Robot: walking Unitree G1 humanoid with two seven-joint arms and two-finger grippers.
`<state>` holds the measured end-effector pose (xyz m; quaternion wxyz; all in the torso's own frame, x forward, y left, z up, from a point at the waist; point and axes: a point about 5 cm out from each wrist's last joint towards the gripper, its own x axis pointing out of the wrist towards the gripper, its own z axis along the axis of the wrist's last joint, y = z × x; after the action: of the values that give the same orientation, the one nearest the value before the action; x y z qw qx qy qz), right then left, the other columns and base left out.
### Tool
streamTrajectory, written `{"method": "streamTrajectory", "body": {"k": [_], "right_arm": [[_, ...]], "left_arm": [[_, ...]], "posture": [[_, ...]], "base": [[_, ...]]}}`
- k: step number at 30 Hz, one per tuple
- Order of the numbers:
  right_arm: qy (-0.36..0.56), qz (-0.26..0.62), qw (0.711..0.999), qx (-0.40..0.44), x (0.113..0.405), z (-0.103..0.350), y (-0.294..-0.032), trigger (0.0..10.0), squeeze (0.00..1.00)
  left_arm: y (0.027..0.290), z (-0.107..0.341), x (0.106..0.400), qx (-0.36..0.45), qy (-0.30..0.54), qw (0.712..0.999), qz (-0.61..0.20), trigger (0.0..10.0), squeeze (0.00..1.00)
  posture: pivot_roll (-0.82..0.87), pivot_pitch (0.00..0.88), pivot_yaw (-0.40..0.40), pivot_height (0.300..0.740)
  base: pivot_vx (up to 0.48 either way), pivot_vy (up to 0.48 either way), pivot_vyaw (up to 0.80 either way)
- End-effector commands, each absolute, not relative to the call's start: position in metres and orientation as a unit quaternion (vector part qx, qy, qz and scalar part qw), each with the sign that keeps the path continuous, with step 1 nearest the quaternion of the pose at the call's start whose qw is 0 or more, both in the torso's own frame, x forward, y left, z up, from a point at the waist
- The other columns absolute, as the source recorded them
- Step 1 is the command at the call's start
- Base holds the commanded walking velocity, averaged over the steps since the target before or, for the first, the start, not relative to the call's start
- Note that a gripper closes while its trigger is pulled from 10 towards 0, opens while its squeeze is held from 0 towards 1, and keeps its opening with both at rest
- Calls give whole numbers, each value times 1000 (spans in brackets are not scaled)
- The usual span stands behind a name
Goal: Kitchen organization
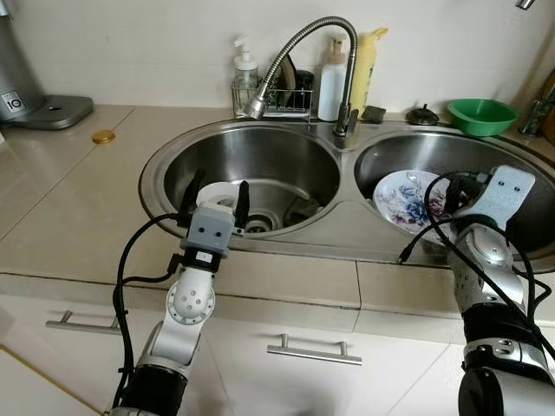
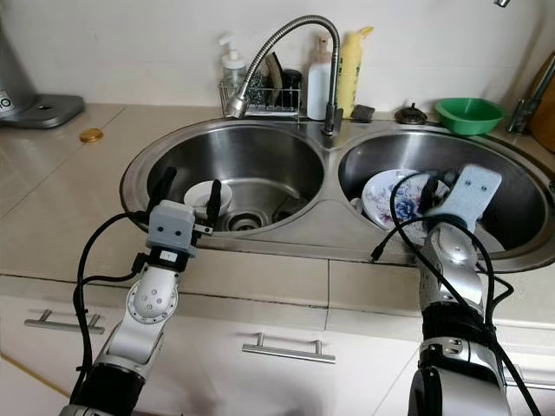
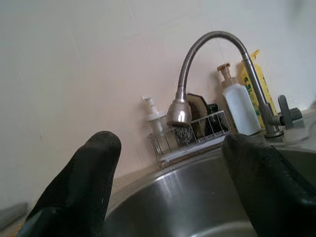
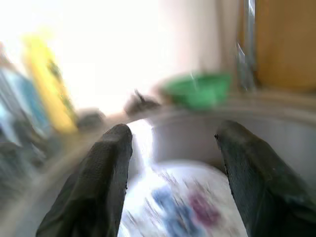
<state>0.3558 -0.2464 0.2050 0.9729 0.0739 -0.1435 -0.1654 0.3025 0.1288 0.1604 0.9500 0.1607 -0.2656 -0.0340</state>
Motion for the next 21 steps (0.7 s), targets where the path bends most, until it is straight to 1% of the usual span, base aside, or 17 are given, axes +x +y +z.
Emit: {"method": "streamTrajectory", "body": {"k": [1, 9, 13, 16, 21], "right_arm": [[-178, -130, 973, 65, 354, 212, -231, 10000, 0], [-216, -80, 970, 78, 347, 219, -209, 10000, 0], [-237, -53, 968, 63, 342, 222, -198, 10000, 0], [-243, -46, 968, 48, 340, 222, -196, 10000, 0], [-251, -36, 967, 36, 339, 223, -193, 10000, 0]], "left_arm": [[128, 172, 299, 171, -303, 937, -31, 10000, 0], [128, 173, 299, 164, -299, 940, -29, 10000, 0], [127, 172, 299, 166, -298, 940, -33, 10000, 0], [126, 172, 299, 166, -297, 940, -33, 10000, 0], [127, 171, 299, 167, -295, 940, -35, 10000, 0]], "posture": [[46, 0, 20, 740], [46, 0, 20, 740], [46, 0, 21, 740], [46, 0, 20, 740], [45, 0, 20, 740]], "base": [[0, 0, 0], [0, 0, 0], [0, 0, 0], [0, 0, 0], [0, 480, 0]]}}
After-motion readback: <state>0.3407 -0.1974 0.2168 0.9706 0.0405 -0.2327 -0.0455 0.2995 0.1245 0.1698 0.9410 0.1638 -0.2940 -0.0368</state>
